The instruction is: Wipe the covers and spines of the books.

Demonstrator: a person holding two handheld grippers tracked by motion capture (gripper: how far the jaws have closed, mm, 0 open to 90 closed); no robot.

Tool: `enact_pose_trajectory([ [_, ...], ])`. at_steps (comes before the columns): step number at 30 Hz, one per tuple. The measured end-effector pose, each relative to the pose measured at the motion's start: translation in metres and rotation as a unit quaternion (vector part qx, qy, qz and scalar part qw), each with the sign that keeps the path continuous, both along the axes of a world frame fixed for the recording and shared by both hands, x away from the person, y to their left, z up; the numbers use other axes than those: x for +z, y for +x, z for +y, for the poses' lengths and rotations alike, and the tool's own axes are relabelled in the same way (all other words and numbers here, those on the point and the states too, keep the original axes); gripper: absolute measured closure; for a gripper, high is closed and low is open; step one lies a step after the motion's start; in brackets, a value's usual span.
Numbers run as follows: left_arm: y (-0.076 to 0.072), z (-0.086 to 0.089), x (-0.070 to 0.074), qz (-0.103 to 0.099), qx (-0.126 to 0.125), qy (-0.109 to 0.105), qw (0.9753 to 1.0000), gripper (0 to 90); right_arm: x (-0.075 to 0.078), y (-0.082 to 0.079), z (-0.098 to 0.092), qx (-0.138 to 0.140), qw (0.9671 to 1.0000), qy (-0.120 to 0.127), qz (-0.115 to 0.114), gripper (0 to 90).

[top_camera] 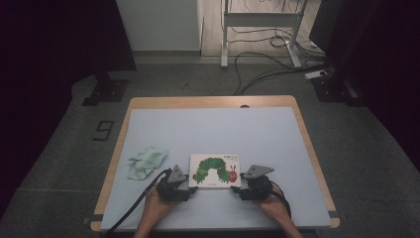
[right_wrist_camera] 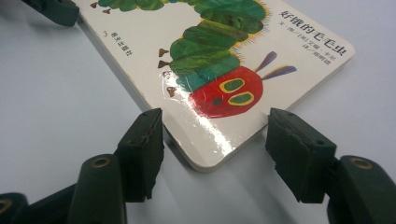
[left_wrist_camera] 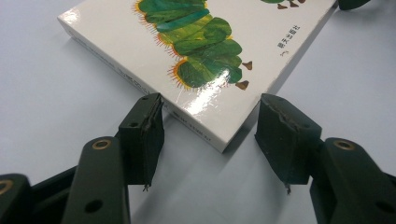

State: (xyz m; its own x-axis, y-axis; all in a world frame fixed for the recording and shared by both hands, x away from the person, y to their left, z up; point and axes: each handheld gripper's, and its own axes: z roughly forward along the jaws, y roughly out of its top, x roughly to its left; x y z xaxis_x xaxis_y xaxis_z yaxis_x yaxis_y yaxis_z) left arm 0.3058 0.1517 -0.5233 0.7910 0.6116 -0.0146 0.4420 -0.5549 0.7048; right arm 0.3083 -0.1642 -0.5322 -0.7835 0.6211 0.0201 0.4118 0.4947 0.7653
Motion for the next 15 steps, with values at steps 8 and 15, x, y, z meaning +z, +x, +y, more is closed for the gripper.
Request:
enact_pose_trajectory([
  [8, 0.021, -0.007, 0.002, -0.004, 0.007, 0.007, 0.9999, 42.9, 0.000, 0.019, -0.003, -0.022, 0.9998, 0.003, -0.002, 40.4],
  [15, 0.036, -0.008, 0.002, 0.000, 0.015, -0.004, 0.9999, 42.6, 0.000, 0.036, -0.003, -0.029, 0.9996, 0.003, 0.002, 41.6],
])
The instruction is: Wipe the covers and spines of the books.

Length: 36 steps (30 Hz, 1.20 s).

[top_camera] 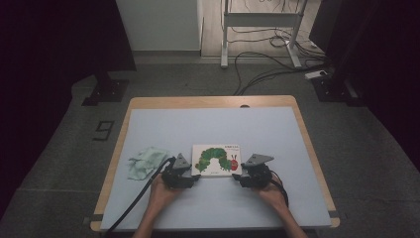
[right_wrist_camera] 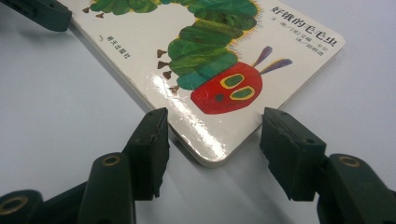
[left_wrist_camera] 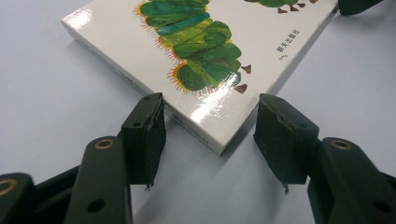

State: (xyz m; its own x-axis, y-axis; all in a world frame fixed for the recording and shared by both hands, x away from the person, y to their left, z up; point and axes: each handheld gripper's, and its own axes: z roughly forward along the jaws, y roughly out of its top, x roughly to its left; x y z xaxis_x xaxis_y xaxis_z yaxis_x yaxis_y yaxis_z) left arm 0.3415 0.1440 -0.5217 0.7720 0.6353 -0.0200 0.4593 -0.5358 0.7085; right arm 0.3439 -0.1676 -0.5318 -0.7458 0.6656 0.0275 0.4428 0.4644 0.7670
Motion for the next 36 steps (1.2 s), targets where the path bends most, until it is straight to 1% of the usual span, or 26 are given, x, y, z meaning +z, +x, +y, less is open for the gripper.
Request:
enact_pose_trajectory([
  [1, 0.004, 0.000, -0.001, 0.002, 0.001, -0.003, 1.0000, 42.4, 0.000, 0.002, 0.000, -0.001, 1.0000, 0.001, -0.001, 41.7],
  [6, 0.013, 0.002, -0.002, 0.004, 0.006, -0.009, 0.9999, 41.5, 0.000, 0.011, 0.001, -0.009, 1.0000, 0.001, 0.000, 42.9],
  [10, 0.017, 0.005, -0.003, 0.011, 0.006, -0.018, 0.9998, 41.7, 0.000, 0.014, 0.003, -0.012, 0.9999, 0.001, 0.000, 42.8],
  [12, 0.018, 0.005, -0.003, 0.011, 0.007, -0.018, 0.9997, 41.1, 0.000, 0.014, 0.003, -0.012, 0.9999, 0.002, 0.000, 42.8],
  [14, 0.017, 0.005, -0.001, 0.009, 0.012, -0.012, 0.9998, 39.2, 0.000, 0.014, 0.003, -0.012, 0.9999, 0.002, 0.000, 42.5],
  [15, 0.016, 0.006, 0.000, 0.010, 0.012, -0.013, 0.9998, 36.7, 0.000, 0.013, 0.003, -0.012, 0.9999, 0.002, -0.001, 41.9],
  [16, 0.015, 0.007, 0.001, 0.012, 0.013, -0.013, 0.9998, 33.3, 0.001, 0.013, 0.003, -0.013, 0.9999, 0.002, -0.003, 39.4],
  [18, 0.012, 0.008, 0.006, 0.011, 0.013, -0.007, 0.9998, 26.5, 0.003, 0.011, 0.003, -0.011, 0.9999, 0.004, -0.006, 36.0],
  [20, 0.008, 0.010, 0.010, 0.006, 0.009, 0.001, 0.9999, 21.3, 0.006, 0.009, 0.002, -0.007, 0.9999, 0.006, -0.008, 31.0],
  [22, 0.002, 0.012, 0.014, -0.001, 0.006, 0.011, 0.9999, 18.1, 0.010, 0.006, 0.001, -0.001, 0.9999, 0.006, -0.010, 27.6],
  [23, 0.000, 0.014, 0.016, 0.001, 0.006, 0.013, 0.9999, 15.6, 0.012, 0.004, 0.001, 0.001, 0.9999, 0.007, -0.011, 25.0],
  [25, -0.005, 0.018, 0.020, 0.005, 0.006, 0.005, 1.0000, 14.1, 0.016, 0.001, -0.002, 0.007, 0.9999, 0.006, -0.013, 19.6],
  [28, -0.014, 0.024, 0.024, 0.011, 0.005, -0.014, 0.9998, 12.4, 0.021, -0.005, -0.006, 0.011, 0.9999, 0.002, -0.010, 13.9],
  [32, -0.028, 0.034, 0.029, 0.012, 0.003, -0.037, 0.9992, 9.8, 0.027, -0.016, -0.013, 0.011, 0.9998, 0.002, -0.014, 12.1],
  [34, -0.036, 0.039, 0.031, 0.009, 0.004, -0.040, 0.9991, 7.9, 0.028, -0.022, -0.019, 0.014, 0.9998, 0.002, -0.015, 9.6],
  [36, -0.043, 0.044, 0.032, 0.003, 0.009, -0.036, 0.9993, 5.0, 0.030, -0.028, -0.024, 0.012, 0.9998, -0.002, -0.012, 5.5],
])
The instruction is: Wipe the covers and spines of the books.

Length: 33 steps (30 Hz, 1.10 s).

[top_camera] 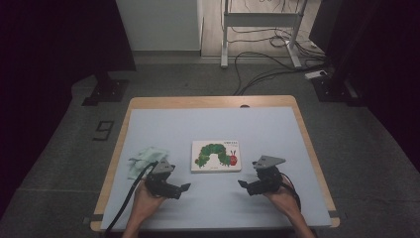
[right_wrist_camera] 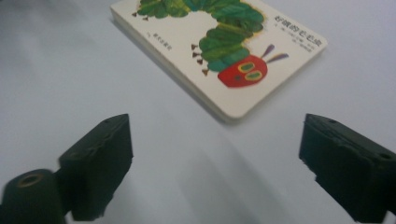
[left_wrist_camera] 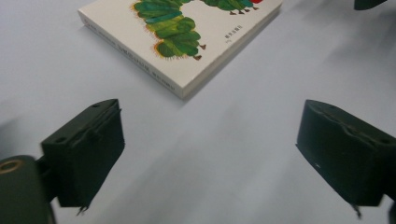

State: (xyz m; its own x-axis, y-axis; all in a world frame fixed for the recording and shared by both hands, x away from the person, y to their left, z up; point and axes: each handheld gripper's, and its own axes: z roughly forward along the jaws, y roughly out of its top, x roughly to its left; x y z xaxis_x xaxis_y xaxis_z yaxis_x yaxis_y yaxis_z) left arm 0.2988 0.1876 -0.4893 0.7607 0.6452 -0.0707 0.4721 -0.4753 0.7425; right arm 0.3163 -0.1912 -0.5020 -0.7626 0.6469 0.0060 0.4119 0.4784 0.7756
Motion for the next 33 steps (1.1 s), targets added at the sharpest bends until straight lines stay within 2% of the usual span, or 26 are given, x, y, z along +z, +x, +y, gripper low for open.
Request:
enact_pose_trajectory([
  [3, -0.010, 0.007, 0.000, -0.006, 0.005, 0.002, 1.0000, 0.0, 0.001, -0.008, -0.009, -0.005, 1.0000, -0.005, -0.002, 0.4],
  [9, -0.025, 0.021, -0.009, -0.008, 0.017, 0.009, 0.9998, 0.0, -0.002, -0.020, -0.030, -0.028, 0.9996, -0.007, -0.006, 0.0],
  [15, -0.031, 0.029, -0.024, -0.001, 0.031, 0.021, 0.9993, 0.0, -0.016, -0.026, -0.050, -0.063, 0.9979, -0.012, 0.001, 0.0],
  [18, -0.031, 0.029, -0.032, -0.001, 0.038, 0.040, 0.9985, 0.0, -0.027, -0.025, -0.057, -0.076, 0.9970, -0.010, 0.012, 0.0],
  [21, -0.028, 0.027, -0.038, 0.013, 0.038, 0.054, 0.9977, 0.0, -0.032, -0.024, -0.061, -0.086, 0.9960, -0.012, 0.021, 0.0],
  [23, -0.027, 0.026, -0.039, 0.017, 0.038, 0.058, 0.9974, 0.0, -0.031, -0.024, -0.060, -0.085, 0.9961, -0.015, 0.016, 0.0],
  [24, -0.027, 0.025, -0.039, 0.018, 0.039, 0.062, 0.9971, 0.0, -0.032, -0.023, -0.059, -0.085, 0.9960, -0.020, 0.021, 0.0],
  [26, -0.027, 0.025, -0.039, 0.018, 0.040, 0.062, 0.9971, 0.0, -0.034, -0.021, -0.057, -0.084, 0.9954, -0.033, 0.032, 0.0],
  [33, -0.027, 0.025, -0.040, 0.018, 0.040, 0.063, 0.9971, 0.0, -0.034, -0.021, -0.057, -0.084, 0.9955, -0.031, 0.033, 0.0],
])
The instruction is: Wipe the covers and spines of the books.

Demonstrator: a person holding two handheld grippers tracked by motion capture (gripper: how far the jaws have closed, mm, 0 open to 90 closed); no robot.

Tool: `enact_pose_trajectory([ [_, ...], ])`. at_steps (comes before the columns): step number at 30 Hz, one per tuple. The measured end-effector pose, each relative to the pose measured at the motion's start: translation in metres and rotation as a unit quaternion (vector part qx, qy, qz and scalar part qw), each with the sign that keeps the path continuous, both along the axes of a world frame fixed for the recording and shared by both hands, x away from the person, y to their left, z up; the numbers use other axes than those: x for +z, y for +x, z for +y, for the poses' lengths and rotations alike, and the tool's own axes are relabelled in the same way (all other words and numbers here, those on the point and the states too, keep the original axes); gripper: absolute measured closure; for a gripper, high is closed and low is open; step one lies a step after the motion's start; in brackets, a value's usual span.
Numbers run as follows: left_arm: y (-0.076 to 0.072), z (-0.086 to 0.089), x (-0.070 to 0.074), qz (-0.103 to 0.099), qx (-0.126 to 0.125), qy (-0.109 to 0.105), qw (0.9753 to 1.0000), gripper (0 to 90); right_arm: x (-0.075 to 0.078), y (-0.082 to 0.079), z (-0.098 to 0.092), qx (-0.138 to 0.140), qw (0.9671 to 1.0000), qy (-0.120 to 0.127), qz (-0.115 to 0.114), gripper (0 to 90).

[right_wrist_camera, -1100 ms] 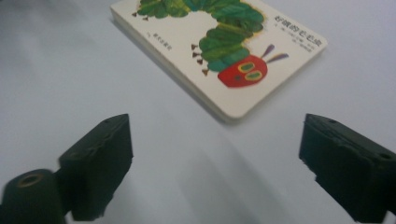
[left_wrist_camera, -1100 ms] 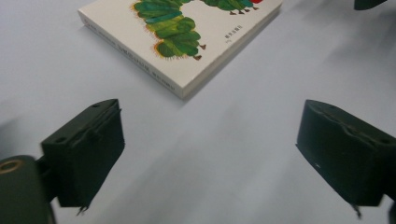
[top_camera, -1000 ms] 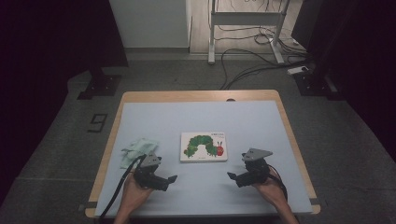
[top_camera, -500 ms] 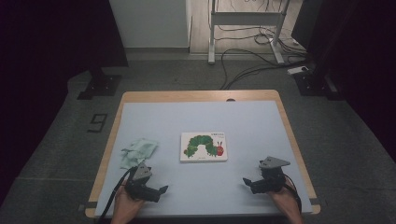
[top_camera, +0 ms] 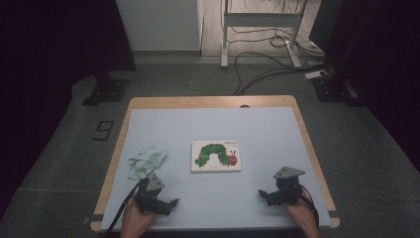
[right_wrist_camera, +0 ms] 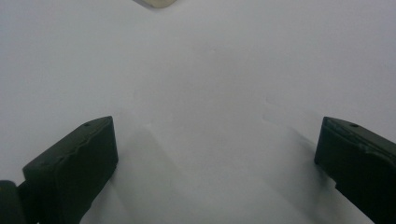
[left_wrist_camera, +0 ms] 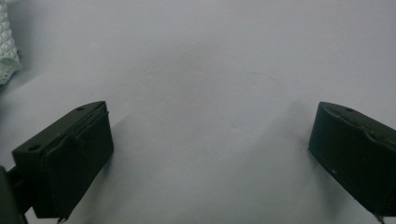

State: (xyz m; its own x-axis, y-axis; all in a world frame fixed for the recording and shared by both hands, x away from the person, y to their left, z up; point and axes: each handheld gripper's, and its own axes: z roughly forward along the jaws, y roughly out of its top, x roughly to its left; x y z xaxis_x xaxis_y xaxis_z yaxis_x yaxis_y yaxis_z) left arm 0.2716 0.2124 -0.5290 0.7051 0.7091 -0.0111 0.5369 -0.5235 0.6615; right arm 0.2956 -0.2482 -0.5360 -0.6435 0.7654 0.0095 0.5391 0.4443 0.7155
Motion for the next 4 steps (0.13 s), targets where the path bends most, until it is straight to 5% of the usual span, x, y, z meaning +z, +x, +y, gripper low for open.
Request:
enact_pose_trajectory([
  [4, -0.0001, -0.0001, 0.0000, 0.000, -0.001, 0.000, 1.0000, 0.0, -0.0004, -0.0004, -0.0001, 0.000, 1.0000, 0.000, -0.001, 0.0],
])
